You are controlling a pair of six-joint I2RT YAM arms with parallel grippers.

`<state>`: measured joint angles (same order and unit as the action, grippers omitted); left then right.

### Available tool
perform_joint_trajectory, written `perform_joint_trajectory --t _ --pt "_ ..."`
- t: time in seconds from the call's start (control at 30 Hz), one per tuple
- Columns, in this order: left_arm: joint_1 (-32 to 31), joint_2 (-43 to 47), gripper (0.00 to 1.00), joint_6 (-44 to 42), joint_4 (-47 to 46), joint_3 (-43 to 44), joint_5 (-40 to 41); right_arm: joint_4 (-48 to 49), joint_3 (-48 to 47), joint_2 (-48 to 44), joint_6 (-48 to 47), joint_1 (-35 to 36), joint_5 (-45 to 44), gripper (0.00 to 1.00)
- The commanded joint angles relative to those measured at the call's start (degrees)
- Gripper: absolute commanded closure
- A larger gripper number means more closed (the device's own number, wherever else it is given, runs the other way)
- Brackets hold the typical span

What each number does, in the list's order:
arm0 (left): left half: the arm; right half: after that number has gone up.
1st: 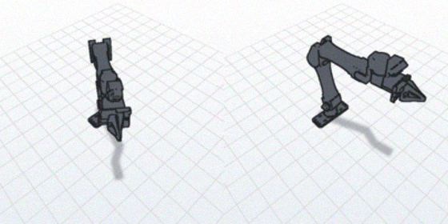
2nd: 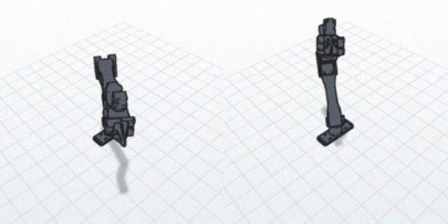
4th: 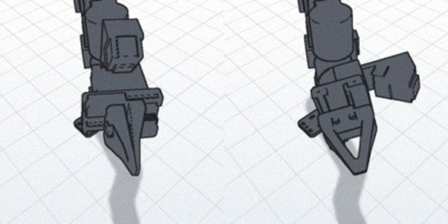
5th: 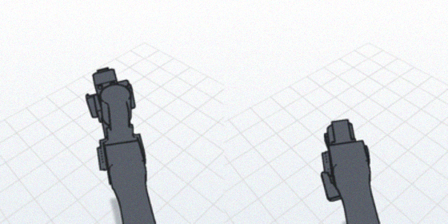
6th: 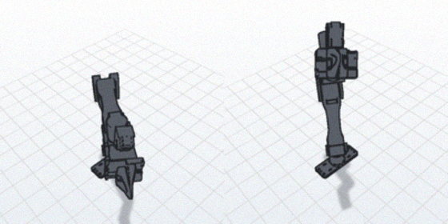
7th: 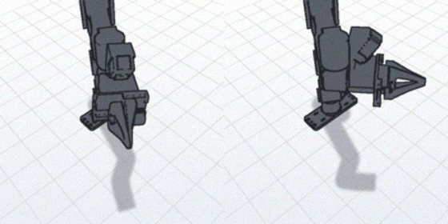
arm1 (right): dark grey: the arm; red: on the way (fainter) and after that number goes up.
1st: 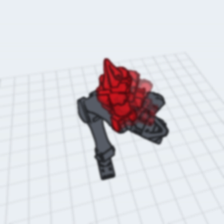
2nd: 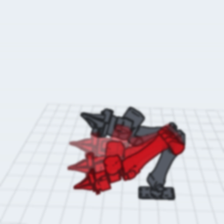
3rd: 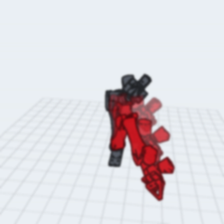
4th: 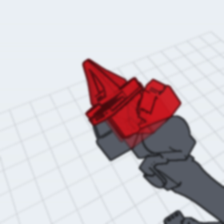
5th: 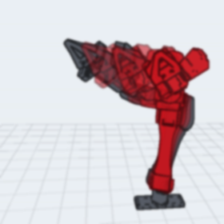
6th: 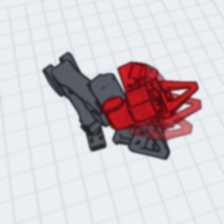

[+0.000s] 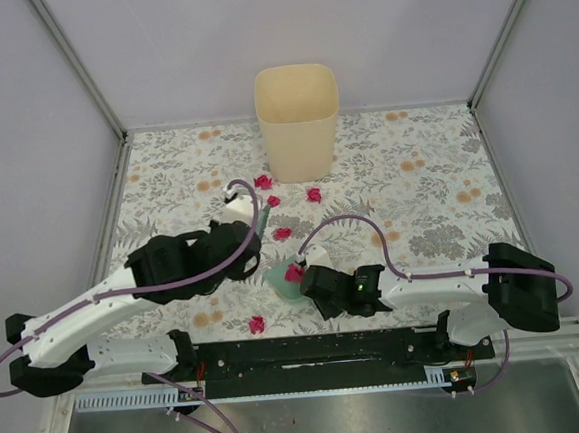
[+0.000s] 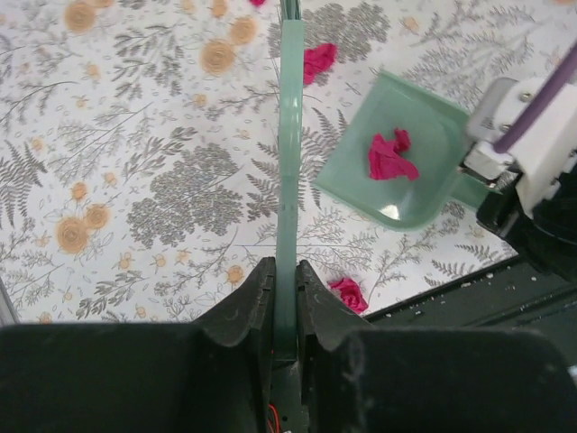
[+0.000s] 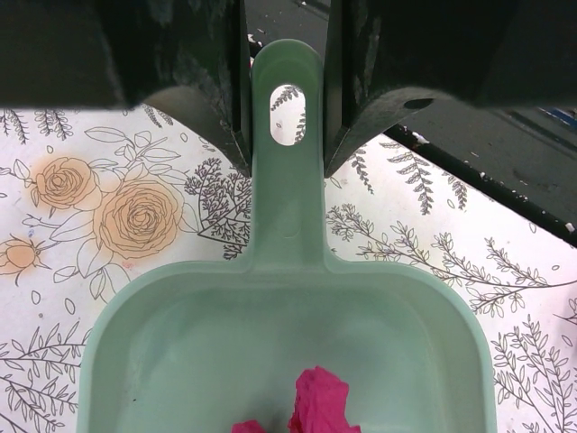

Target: Sweep away the paper scraps from the table

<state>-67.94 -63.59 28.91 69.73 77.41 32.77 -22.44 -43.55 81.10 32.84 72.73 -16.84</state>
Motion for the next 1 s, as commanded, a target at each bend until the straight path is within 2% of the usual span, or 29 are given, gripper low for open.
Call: perform_joint_trajectory --t 0.0,0.3,0.53,0.73,0.97 --pt "-0.17 6.28 1.0 5.19 1.11 -3.65 8.62 -2.34 -3.82 -2.08 0.21 -0.22 -1.26 1.0" --pt "0.0 16.21 1.0 11.34 0.67 -14.11 9.85 -9.2 -12.16 -4.37 1.26 -0.22 -1.17 1.0" --pt "0.09 21.4 1.0 12.14 -4.6 -20.01 10.46 -17.81 -24.63 0.54 0.12 -1.36 -3.37 1.0" --pt "1.14 23.69 1.0 12.93 -7.68 -23.44 12.4 -22.47 -33.87 3.97 1.17 -7.15 0.22 1.0" --pt "1.15 25.45 1.0 13.72 -7.51 -23.97 13.72 -28.97 -48.36 9.77 -3.3 -11.81 0.32 1.0"
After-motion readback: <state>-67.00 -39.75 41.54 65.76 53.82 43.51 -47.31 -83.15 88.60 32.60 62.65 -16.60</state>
